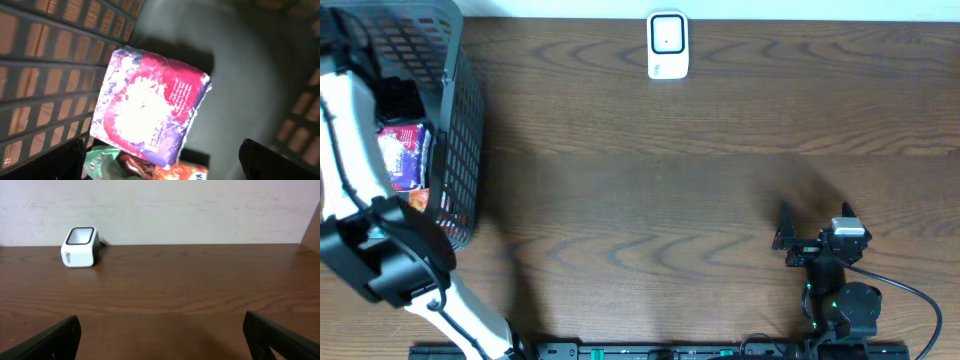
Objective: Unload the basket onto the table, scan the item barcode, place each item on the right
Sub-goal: 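Grasp the purple-red wipes pack in the basket with the left gripper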
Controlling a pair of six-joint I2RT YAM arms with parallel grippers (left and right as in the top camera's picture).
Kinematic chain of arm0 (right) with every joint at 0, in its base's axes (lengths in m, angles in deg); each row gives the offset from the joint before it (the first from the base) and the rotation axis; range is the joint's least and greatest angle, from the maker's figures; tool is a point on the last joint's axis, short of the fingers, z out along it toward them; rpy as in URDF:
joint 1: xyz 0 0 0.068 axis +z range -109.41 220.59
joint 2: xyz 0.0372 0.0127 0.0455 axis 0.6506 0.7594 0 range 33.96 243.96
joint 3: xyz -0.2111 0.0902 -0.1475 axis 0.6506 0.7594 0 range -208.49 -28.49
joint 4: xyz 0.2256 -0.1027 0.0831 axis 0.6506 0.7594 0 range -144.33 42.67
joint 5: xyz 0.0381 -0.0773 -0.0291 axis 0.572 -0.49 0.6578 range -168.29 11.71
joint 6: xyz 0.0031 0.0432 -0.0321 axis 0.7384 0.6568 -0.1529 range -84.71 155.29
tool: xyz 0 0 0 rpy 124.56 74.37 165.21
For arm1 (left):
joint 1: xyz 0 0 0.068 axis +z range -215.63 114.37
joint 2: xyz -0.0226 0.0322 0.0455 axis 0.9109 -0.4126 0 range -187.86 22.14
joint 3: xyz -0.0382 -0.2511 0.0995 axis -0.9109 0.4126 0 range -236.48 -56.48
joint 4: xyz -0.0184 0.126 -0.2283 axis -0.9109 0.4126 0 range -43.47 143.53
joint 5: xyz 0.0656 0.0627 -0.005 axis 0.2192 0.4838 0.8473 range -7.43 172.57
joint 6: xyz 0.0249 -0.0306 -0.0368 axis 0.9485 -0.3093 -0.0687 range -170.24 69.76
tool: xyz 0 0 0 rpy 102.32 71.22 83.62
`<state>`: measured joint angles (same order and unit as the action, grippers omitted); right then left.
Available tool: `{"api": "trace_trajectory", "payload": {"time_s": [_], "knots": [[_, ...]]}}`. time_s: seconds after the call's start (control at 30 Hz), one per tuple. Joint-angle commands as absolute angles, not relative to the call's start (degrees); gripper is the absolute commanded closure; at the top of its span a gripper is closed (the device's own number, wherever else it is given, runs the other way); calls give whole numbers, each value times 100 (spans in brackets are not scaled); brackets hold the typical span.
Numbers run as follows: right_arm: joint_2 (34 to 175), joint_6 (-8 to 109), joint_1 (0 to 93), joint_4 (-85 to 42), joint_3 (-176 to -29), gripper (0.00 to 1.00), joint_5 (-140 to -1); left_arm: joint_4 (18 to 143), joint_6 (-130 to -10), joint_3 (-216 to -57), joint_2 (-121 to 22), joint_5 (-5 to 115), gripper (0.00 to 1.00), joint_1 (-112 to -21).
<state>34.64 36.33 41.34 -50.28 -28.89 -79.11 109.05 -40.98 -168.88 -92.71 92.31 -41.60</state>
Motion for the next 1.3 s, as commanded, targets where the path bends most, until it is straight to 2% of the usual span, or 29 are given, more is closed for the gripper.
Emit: {"api": "trace_trajectory", "payload": {"time_s": [0.0, 0.77, 1.27], "knots": [[3434, 3709, 4090, -5004, -2881, 1, -7880, 10927, -3928, -16765, -9577, 10081, 2, -4273], [3434, 3709, 4090, -5004, -2881, 1, -7880, 10801, -3910, -16545, -10681, 10133, 1, -4217], [3434, 3709, 4090, -5004, -2881, 1, -7880, 10628, -3976, -15908, -10711, 9856, 2, -3836]]}}
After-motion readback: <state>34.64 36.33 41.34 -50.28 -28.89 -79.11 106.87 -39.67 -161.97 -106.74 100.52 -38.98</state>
